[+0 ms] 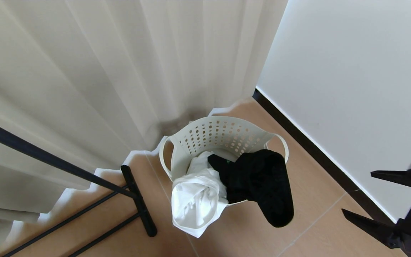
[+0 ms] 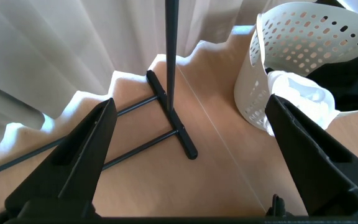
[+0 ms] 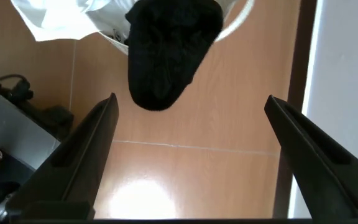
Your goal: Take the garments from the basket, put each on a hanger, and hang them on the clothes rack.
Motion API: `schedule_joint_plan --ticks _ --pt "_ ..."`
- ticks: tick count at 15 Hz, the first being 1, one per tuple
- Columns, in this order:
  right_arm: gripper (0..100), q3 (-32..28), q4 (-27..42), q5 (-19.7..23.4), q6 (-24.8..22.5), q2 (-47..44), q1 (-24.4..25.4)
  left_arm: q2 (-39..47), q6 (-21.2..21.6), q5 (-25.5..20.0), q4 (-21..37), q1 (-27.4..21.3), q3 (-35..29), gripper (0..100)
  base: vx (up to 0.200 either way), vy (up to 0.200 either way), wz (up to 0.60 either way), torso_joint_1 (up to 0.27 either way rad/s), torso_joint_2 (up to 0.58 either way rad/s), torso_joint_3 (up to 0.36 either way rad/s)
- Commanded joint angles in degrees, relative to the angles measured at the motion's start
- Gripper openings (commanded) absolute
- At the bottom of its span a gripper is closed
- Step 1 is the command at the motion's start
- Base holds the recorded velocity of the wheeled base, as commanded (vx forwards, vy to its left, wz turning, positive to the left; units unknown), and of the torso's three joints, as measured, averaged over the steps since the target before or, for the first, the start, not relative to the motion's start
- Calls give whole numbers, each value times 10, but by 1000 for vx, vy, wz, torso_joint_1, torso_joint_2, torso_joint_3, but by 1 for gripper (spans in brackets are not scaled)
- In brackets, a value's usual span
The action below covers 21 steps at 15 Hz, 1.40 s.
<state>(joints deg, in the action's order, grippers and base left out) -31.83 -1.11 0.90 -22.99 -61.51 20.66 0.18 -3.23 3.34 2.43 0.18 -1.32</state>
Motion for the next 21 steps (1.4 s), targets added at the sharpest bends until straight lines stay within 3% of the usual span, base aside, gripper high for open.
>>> schedule_joint_plan --ticks 1,3,7,10,16,19,21 --pt "100 -46 0 -8 -25 -102 42 0 0 0 -1 0 0 100 0 0 0 0 0 0" --pt "100 -90 0 -49 -59 -176 62 0 0 1 -1 0 0 100 0 0 0 0 0 0" --pt "100 -144 0 -66 -72 -285 79 0 0 0 -1 1 0 100 0 0 0 0 0 0" --pt "100 -176 0 -102 -94 -326 73 0 0 0 -1 0 0 100 0 0 0 0 0 0" --pt "100 -242 -7 -105 -122 -442 22 0 0 0 0 1 0 100 0 0 0 0 0 0" --pt "100 -254 -27 -100 -160 -463 1 0 0 1 0 1 0 100 0 0 0 0 0 0" --pt "100 -264 -77 -50 -230 -490 -32 0 0 1 -1 1 0 100 0 0 0 0 0 0"
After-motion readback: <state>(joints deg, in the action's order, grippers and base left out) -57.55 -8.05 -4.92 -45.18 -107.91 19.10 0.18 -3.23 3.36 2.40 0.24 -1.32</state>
